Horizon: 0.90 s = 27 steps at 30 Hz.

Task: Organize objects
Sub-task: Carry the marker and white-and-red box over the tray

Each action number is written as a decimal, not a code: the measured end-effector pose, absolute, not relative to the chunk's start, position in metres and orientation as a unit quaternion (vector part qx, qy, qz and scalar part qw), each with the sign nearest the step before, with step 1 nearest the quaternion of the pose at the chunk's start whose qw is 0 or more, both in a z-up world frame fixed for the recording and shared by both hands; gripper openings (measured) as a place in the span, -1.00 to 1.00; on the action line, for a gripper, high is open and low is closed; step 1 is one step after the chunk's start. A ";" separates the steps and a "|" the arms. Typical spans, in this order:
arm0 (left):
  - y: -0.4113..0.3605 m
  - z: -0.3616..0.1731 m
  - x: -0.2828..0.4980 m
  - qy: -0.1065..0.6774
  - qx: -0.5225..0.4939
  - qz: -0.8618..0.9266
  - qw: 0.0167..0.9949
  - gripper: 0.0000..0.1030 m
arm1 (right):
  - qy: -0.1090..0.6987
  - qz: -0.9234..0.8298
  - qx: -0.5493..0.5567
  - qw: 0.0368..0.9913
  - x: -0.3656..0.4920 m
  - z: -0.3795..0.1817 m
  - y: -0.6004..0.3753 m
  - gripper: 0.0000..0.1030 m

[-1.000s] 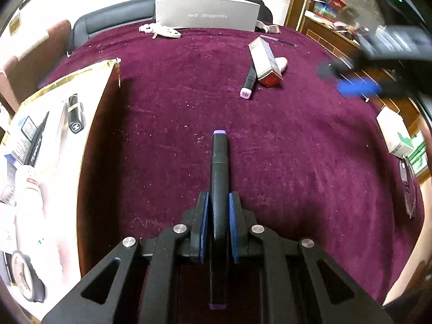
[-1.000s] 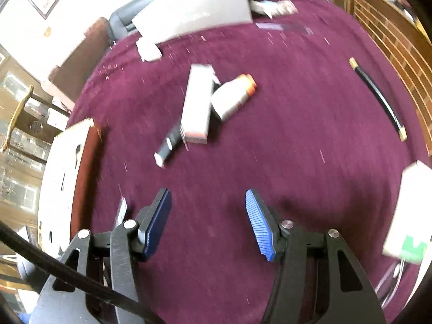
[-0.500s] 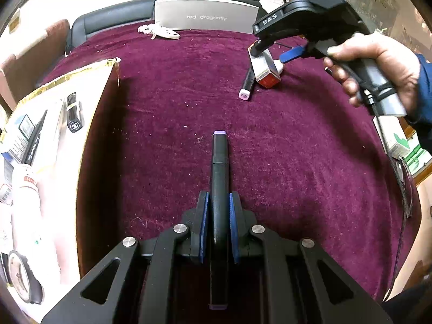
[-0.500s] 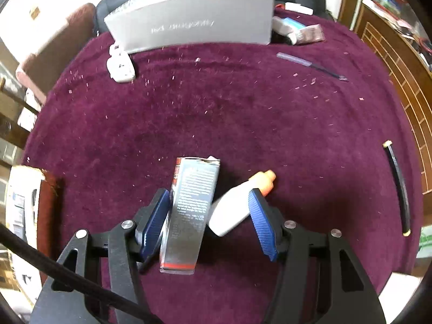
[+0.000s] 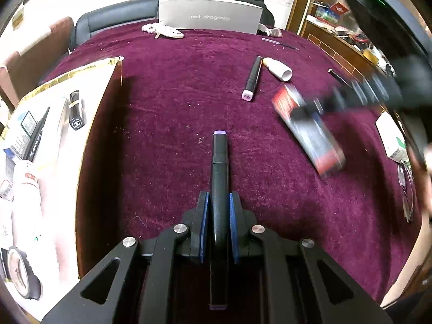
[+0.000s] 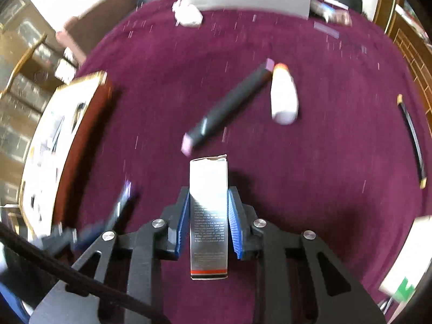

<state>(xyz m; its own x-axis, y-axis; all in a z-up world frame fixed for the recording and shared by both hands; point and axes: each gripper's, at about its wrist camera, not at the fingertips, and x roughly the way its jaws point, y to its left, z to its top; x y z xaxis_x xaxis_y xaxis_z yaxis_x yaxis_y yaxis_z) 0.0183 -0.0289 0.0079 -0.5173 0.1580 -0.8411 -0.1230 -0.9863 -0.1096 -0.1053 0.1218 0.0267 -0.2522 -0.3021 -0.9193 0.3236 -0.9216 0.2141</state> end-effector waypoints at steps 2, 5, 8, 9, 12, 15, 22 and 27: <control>-0.028 0.008 0.017 -0.017 -0.487 0.870 0.076 -0.77 | 0.022 -0.784 0.587 0.202 -0.082 0.018 0.119 -0.52; -0.023 0.008 0.013 -0.006 -0.490 0.869 0.067 -0.77 | 0.054 -0.793 0.576 0.194 -0.064 0.016 0.113 -0.51; -0.015 0.007 0.010 0.025 -0.483 0.873 0.060 -0.75 | 0.083 -0.783 0.586 0.192 -0.054 0.009 0.106 -0.25; -0.012 0.007 0.009 0.034 -0.480 0.875 0.058 -0.75 | 0.088 -0.786 0.581 0.192 -0.050 0.009 0.106 -0.25; -0.011 0.006 0.009 0.039 -0.472 0.879 0.054 -0.74 | 0.094 -0.796 0.565 0.198 -0.038 0.009 0.108 -0.40; -0.008 0.006 0.008 0.046 -0.470 0.880 0.048 -0.72 | 0.094 -0.803 0.556 0.194 -0.035 0.009 0.111 -0.52; -0.006 0.005 0.010 0.051 -0.459 0.886 0.038 -0.70 | 0.098 -0.801 0.560 0.188 -0.035 0.007 0.103 -0.44; -0.005 0.005 0.010 0.052 -0.458 0.887 0.036 -0.70 | 0.054 -0.795 0.567 0.208 -0.034 0.006 0.106 0.06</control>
